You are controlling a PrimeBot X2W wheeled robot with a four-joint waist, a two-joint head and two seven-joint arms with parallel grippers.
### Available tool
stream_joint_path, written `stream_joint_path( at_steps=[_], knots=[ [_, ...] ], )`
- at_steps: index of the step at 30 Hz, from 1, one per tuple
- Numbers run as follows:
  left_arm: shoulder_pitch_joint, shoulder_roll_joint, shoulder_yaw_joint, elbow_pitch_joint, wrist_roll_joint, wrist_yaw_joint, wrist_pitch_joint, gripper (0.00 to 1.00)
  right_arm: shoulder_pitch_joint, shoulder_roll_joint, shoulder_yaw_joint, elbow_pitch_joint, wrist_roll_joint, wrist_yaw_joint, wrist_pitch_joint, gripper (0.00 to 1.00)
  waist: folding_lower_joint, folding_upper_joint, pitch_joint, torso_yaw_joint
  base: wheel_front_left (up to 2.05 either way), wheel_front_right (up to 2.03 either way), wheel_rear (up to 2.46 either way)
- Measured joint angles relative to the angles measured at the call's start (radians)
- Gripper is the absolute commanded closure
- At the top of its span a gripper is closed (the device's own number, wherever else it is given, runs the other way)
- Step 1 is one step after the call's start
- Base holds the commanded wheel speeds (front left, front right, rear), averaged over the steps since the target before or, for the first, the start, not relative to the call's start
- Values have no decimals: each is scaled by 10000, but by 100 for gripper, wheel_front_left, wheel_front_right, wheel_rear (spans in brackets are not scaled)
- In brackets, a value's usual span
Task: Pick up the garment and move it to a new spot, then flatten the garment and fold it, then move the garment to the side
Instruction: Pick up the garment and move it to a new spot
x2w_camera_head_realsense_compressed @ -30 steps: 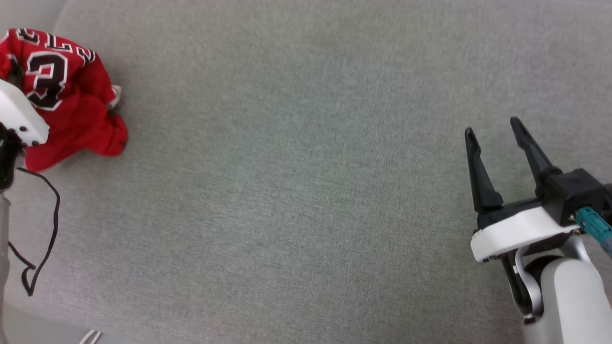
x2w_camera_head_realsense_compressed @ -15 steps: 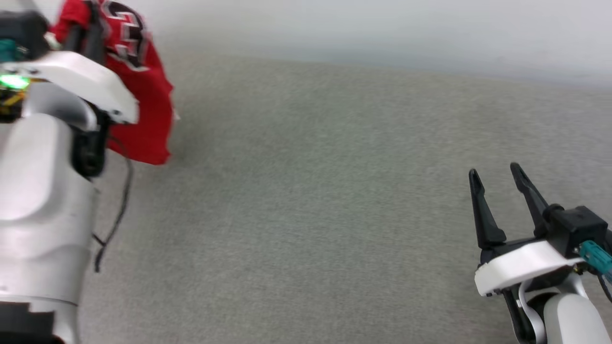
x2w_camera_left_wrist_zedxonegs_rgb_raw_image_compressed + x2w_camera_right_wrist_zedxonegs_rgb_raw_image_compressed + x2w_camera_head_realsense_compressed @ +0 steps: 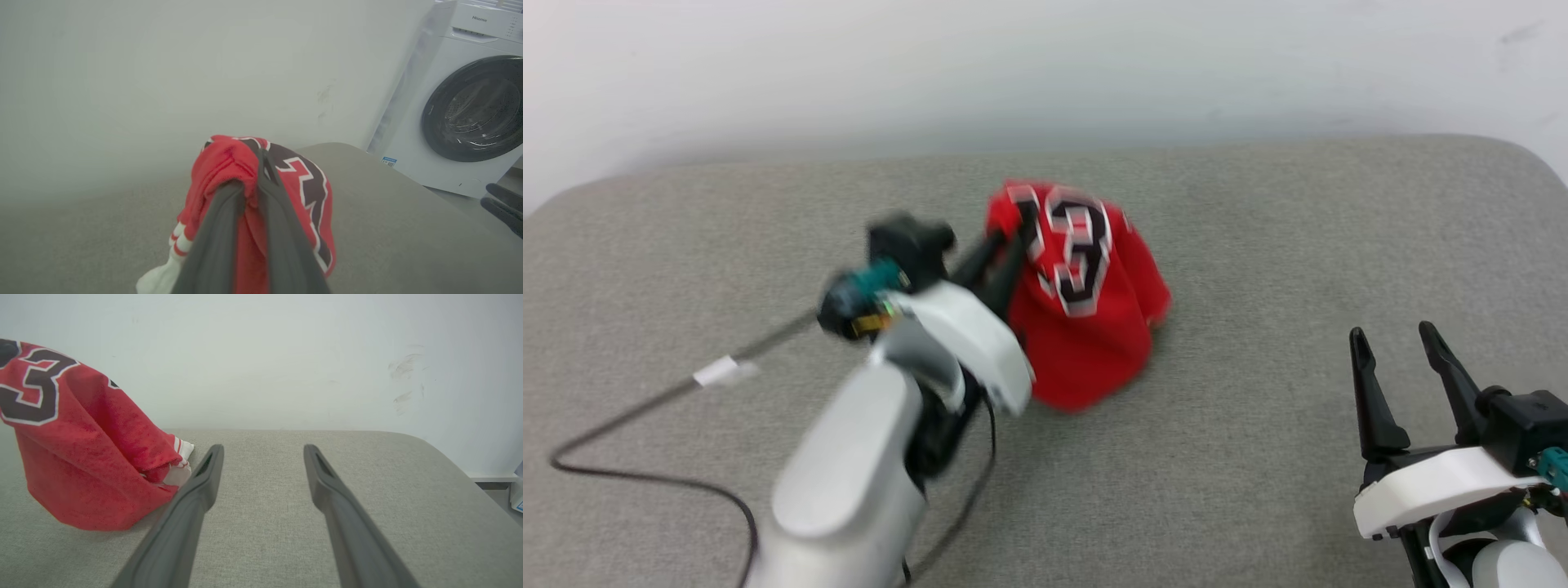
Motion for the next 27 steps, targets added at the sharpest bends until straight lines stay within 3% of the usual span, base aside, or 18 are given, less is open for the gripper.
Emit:
stream_joint_path(
  at_steps=[9,11,12,17,21,27],
  knots=[
    [2831,-393,-1012,485,-416,117,372,100,37,8,242,128,199,0,-148,0,0,0,283,-321,0,0,0],
    [3175,-462,-1139,683,-499,117,408,52,1,4,255,205,213,0,-167,0,0,0,322,-250,0,0,0],
    [3335,-493,-1200,779,-554,119,428,2,-25,4,267,230,221,0,-192,0,1,0,332,-218,0,0,0],
    [3405,-539,-1392,579,-59,405,-276,0,-65,8,205,357,173,0,-236,0,1,0,293,73,0,0,0],
    [3053,-299,-1231,-8,543,865,-1248,0,-59,10,127,349,65,0,-196,0,1,0,118,328,0,0,0],
    [2946,58,-545,-767,771,1601,-1835,0,4,10,10,253,42,0,-84,0,1,0,-215,640,0,0,0]
  ],
)
